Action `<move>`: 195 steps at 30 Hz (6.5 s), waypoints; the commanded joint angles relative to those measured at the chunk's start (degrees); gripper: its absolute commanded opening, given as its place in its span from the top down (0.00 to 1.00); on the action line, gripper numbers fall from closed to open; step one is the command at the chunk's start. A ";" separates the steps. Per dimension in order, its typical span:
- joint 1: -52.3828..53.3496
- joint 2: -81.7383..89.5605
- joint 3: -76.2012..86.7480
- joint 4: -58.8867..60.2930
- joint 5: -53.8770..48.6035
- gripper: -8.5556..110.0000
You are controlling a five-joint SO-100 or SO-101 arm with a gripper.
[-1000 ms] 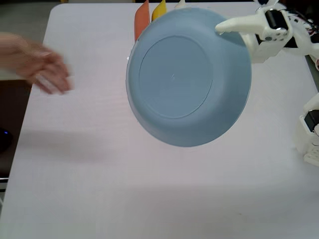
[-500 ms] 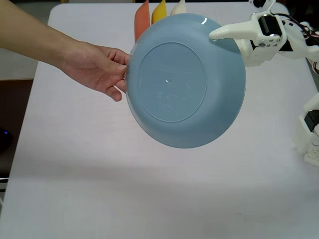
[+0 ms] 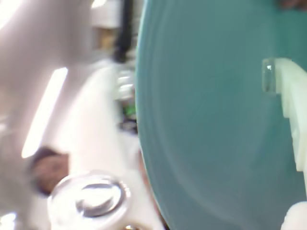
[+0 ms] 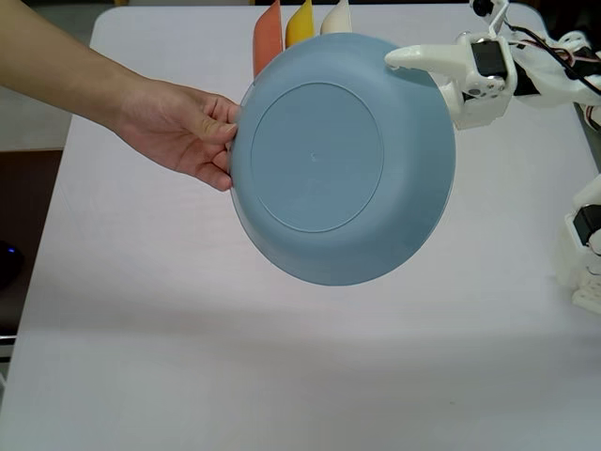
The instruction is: Could you take three plates?
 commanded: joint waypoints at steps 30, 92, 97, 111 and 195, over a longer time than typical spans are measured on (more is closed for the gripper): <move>39.38 -8.70 -3.43 6.59 -9.40 0.66; 36.56 -10.02 -24.70 0.97 1.23 0.93; 36.04 -1.67 -18.98 0.88 2.81 0.93; 23.73 18.28 -1.67 1.14 13.97 0.93; -1.76 6.68 -5.19 -1.93 -2.99 0.61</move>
